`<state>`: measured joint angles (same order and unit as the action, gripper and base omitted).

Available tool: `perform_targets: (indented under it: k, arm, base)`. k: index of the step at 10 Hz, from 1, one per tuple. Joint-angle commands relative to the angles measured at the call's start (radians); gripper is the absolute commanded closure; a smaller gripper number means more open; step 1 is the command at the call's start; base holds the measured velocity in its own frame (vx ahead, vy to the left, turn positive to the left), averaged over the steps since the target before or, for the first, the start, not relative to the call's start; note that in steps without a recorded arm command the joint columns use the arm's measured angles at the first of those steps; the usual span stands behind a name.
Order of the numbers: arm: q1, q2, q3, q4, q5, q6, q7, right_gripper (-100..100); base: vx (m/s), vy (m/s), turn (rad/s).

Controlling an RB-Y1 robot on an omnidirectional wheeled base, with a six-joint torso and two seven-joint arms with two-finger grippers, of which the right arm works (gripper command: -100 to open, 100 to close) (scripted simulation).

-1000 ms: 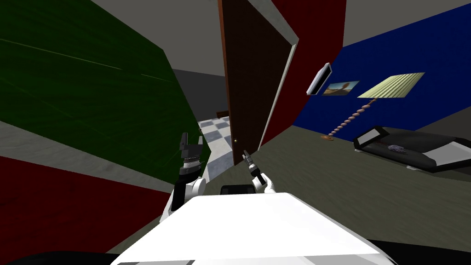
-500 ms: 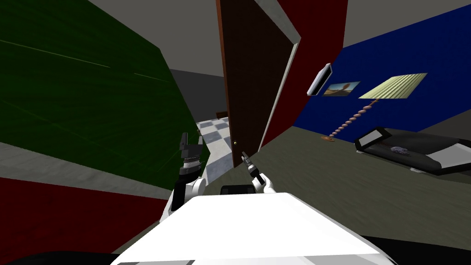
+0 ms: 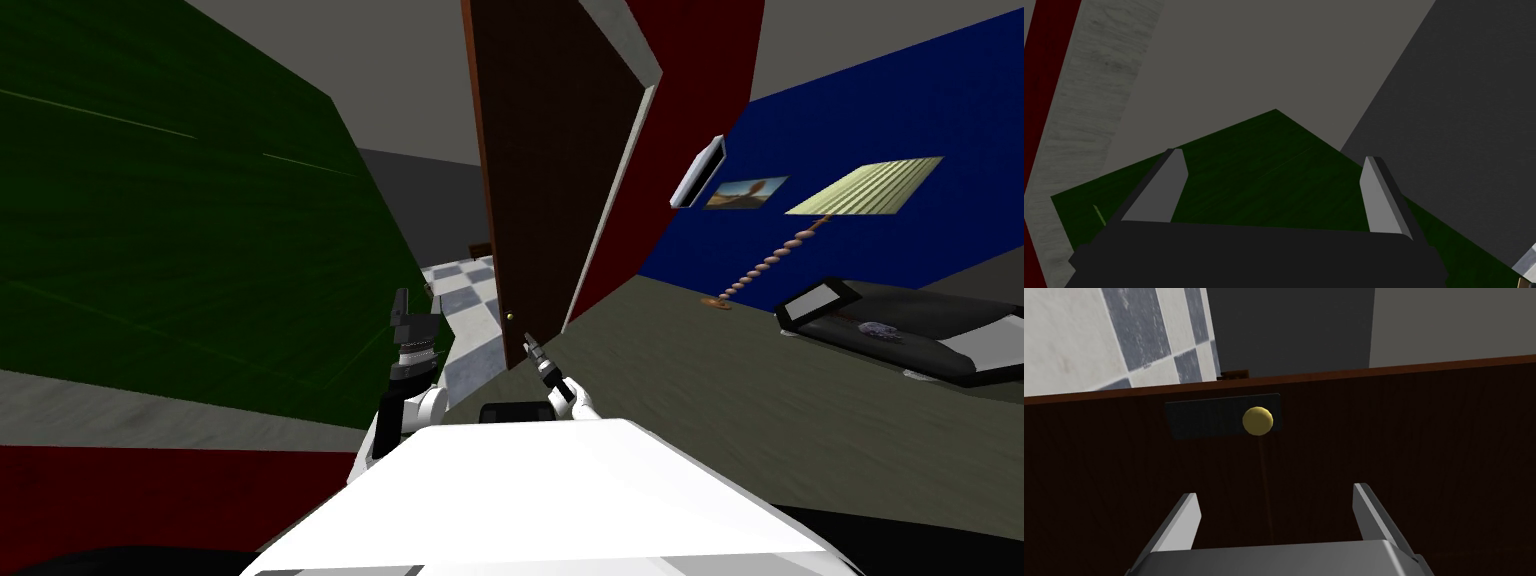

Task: Push the door open

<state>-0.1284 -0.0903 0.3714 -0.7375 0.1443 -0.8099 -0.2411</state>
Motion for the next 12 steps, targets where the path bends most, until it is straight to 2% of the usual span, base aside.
perform_targets:
  k: [1,3,4,11,12]
  arm:
    - [-0.017,0.000,0.012,0.035,0.004,-0.004,-0.004,-100]
    - [-0.033,0.002,0.021,0.071,0.007,-0.011,-0.006,-100]
    - [-0.022,0.001,0.019,0.051,0.007,-0.006,-0.004,-100]
    - [-0.031,0.020,-0.001,0.072,-0.002,0.003,0.017,-100]
    - [-0.031,0.018,0.000,0.071,-0.001,0.002,0.015,-100]
  base:
    - [0.166,0.003,-0.004]
    - [0.170,-0.020,-0.004]
    - [0.064,-0.009,0.003]
    - [0.179,0.097,0.035]
    - [0.071,0.036,0.002]
